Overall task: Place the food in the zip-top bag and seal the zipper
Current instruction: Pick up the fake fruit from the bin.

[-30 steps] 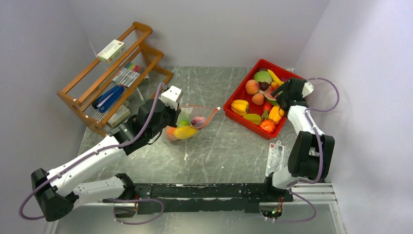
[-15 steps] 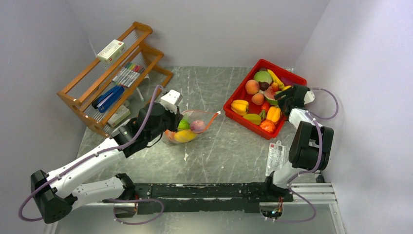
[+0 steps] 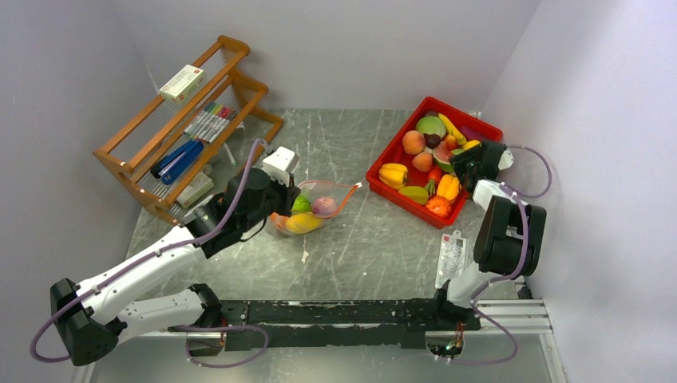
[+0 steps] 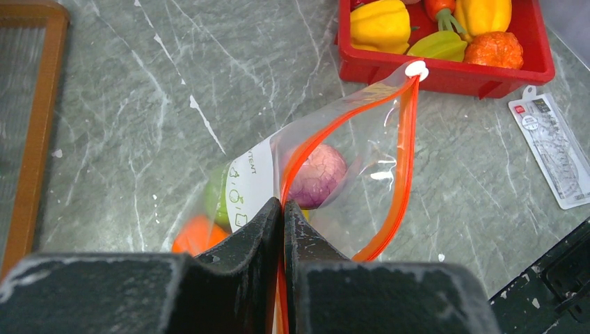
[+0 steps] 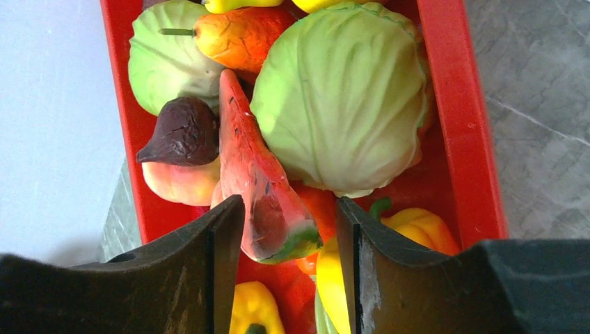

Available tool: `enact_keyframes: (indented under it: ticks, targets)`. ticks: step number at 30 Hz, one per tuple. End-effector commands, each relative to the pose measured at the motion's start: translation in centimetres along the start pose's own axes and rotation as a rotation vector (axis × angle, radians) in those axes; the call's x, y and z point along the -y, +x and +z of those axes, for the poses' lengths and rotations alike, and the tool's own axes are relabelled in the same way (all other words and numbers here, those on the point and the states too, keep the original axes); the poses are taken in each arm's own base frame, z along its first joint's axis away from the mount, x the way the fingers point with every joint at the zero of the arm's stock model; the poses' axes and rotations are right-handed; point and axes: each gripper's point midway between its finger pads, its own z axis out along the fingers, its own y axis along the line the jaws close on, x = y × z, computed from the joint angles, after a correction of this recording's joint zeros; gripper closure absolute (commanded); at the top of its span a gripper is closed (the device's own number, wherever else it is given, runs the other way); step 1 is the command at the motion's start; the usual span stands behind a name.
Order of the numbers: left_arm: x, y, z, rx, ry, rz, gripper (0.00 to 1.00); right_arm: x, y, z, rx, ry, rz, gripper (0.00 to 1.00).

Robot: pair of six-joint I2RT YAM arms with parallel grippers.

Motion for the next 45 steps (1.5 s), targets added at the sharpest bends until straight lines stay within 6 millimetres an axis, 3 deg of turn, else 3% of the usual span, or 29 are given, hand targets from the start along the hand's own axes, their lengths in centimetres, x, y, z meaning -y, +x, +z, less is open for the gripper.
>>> enact_keyframes:
  ticks: [1,3,8,11,17,29,37,42,45]
  targets:
    - [0.5,-0.2,-0.4,0.017,0.026,-0.017,0.93,-0.1,-0.4,0.5,0.002,-0.017,0.008,0.46]
    - [0.6,-0.2,-0.3,0.017,0.028,-0.017,0.93,-0.1,-0.2,0.8,-0.011,-0.01,0.009,0.46]
    - [0.5,-0.2,-0.3,0.018,0.023,-0.022,0.93,-0.7,-0.4,0.5,-0.009,-0.042,-0.015,0.66]
    - [0.4,-0.2,-0.3,0.019,0.015,-0.024,0.93,-1.2,-1.3,-0.4,0.02,-0.047,-0.048,0.71]
    - [0.4,-0.3,-0.4,0.026,0.019,-0.023,0.93,-1.7,-2.7,-2.0,0.055,-0.03,-0.1,0.72]
    - [0.3,-0.4,-0.4,0.029,0.012,-0.027,0.93,-3.4,-2.9,-5.5,0.022,-0.077,-0.179,0.74]
    - [0.2,-0.5,-0.3,0.027,0.001,-0.032,0.93,-5.0,-1.5,-8.6,-0.05,-0.174,-0.256,0.74]
    - [0.1,-0.5,-0.3,0.03,-0.005,-0.027,0.93,-6.3,-0.2,-11.7,-0.076,-0.248,-0.3,0.74]
    - [0.0,-0.5,-0.2,0.03,-0.009,-0.03,0.93,-8.0,1.5,-13.6,-0.099,-0.322,-0.314,0.75]
